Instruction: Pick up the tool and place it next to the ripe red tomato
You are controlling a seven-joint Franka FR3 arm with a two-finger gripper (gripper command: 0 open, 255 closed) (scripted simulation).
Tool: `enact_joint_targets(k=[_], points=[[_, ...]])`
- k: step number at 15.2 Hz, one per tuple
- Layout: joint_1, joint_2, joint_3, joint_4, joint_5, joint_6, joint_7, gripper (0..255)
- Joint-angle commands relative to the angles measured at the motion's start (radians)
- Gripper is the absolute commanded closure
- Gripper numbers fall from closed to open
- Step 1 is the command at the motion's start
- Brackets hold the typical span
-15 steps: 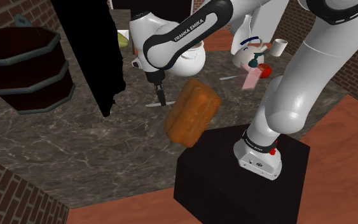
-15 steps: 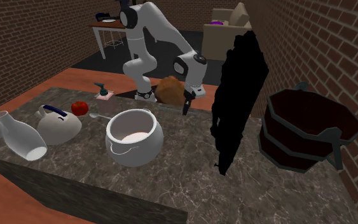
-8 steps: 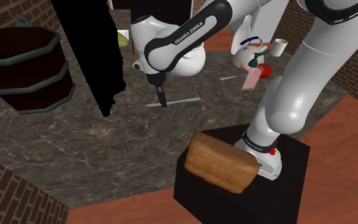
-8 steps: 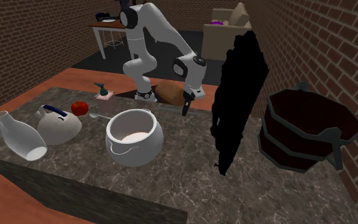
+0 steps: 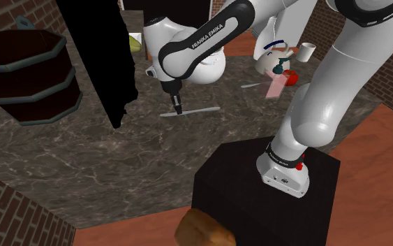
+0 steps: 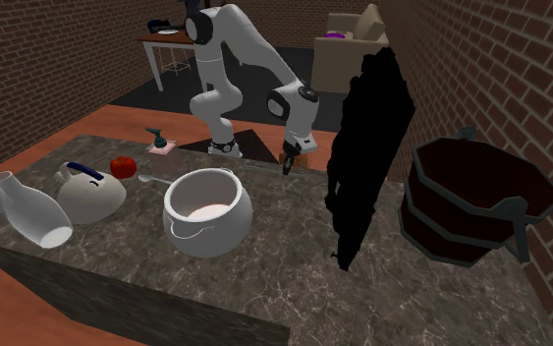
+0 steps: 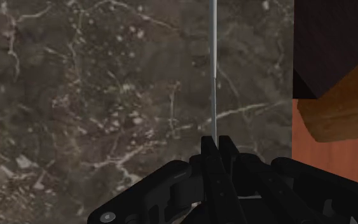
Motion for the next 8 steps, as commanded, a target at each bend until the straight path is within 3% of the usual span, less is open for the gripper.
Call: enact_joint_targets(k=[1, 8], points=[[0.0, 0.0, 0.0, 0.0, 0.0, 0.0, 0.0, 255], [0.0, -0.037, 0.0, 0.031, 0.007, -0.068, -0.008, 255]])
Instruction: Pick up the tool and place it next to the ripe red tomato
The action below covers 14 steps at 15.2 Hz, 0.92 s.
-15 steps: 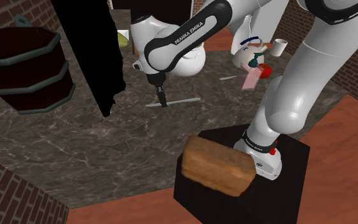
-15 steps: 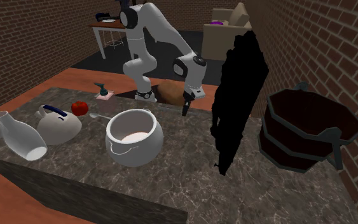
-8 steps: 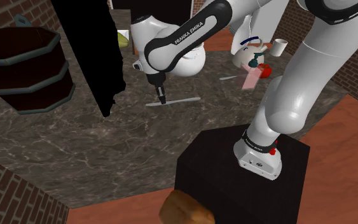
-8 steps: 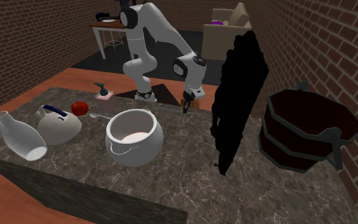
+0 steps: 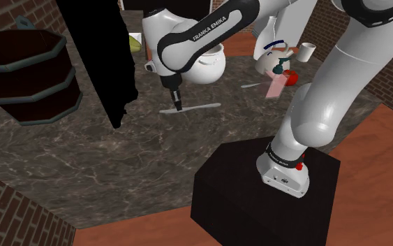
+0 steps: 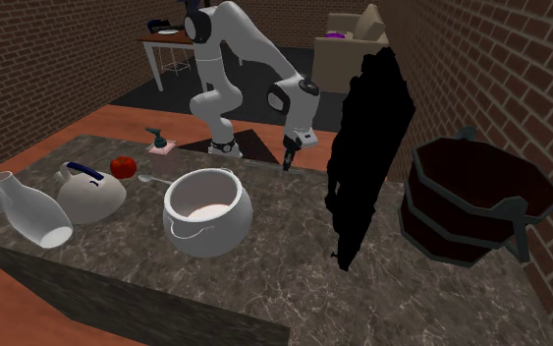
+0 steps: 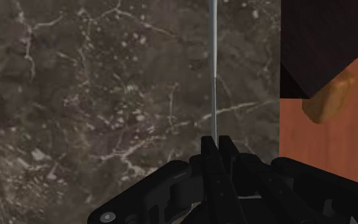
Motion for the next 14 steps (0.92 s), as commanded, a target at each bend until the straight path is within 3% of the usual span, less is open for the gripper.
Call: enact_joint_targets(k=[1, 14], points=[[0.0, -0.014, 0.0, 0.013, 0.002, -0.028, -0.003, 255], [0.0, -0.083, -0.002, 0.121, 0.013, -0.203, -0.019, 255]])
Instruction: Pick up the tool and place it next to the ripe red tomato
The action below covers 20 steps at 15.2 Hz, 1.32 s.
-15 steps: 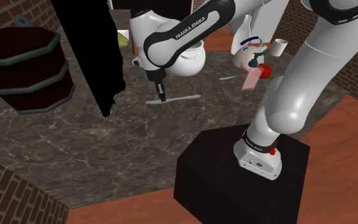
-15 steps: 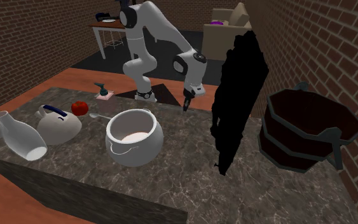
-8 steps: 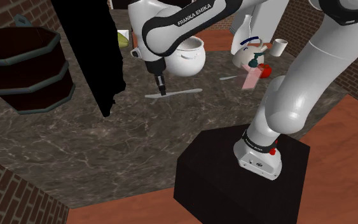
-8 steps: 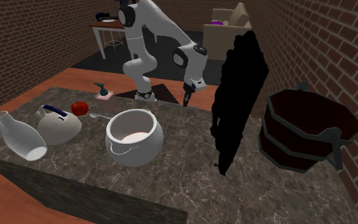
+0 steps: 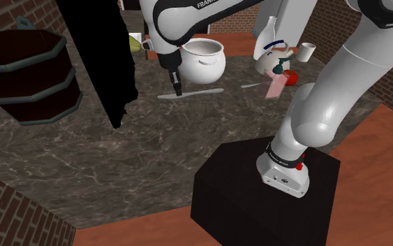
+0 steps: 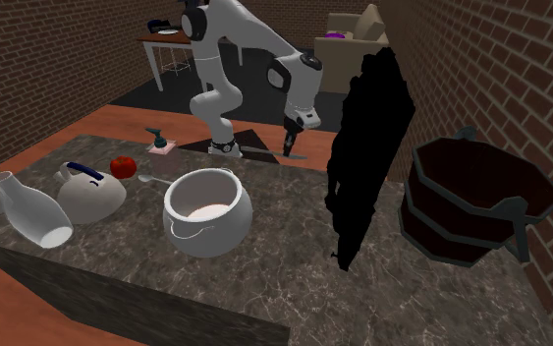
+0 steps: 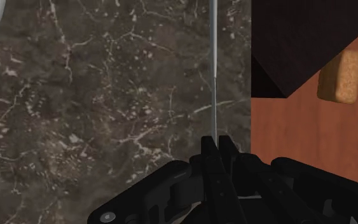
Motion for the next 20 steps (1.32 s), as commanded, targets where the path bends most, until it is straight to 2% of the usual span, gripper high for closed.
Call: enact_joint_targets(k=[1, 11, 20], points=[[0.001, -0.011, 0.001, 0.015, 0.002, -0.026, 0.0, 255], [0.001, -0.036, 0.0, 0.115, 0.005, -0.151, -0.008, 255], [-0.043, -0.358, -0.082, -0.188, -0.025, -0.163, -0.129, 255]])
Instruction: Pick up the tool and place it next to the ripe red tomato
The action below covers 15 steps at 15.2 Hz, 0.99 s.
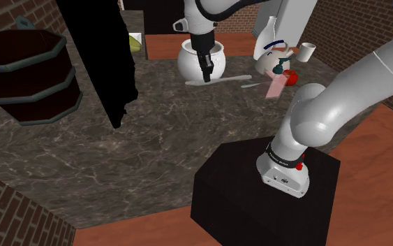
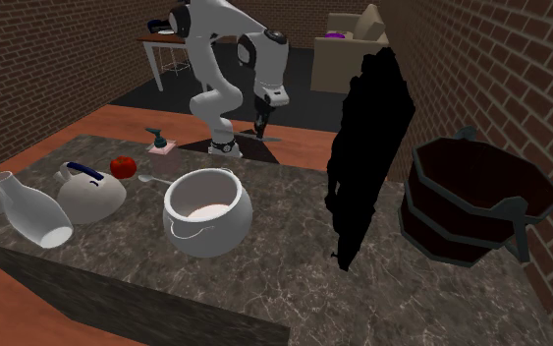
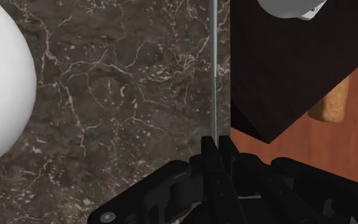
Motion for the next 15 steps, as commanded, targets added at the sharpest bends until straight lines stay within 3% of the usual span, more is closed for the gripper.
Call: enact_joint_targets(k=[1, 8, 15], points=[[-0.011, -0.074, -0.02, -0.057, -0.013, -0.015, -0.028, 255], [-0.064, -0.322, -0.105, -0.224, -0.088, -0.085, -0.136, 255], [-0.146, -0.556, -0.211, -0.335, -0.207, -0.189, -0.269, 255]])
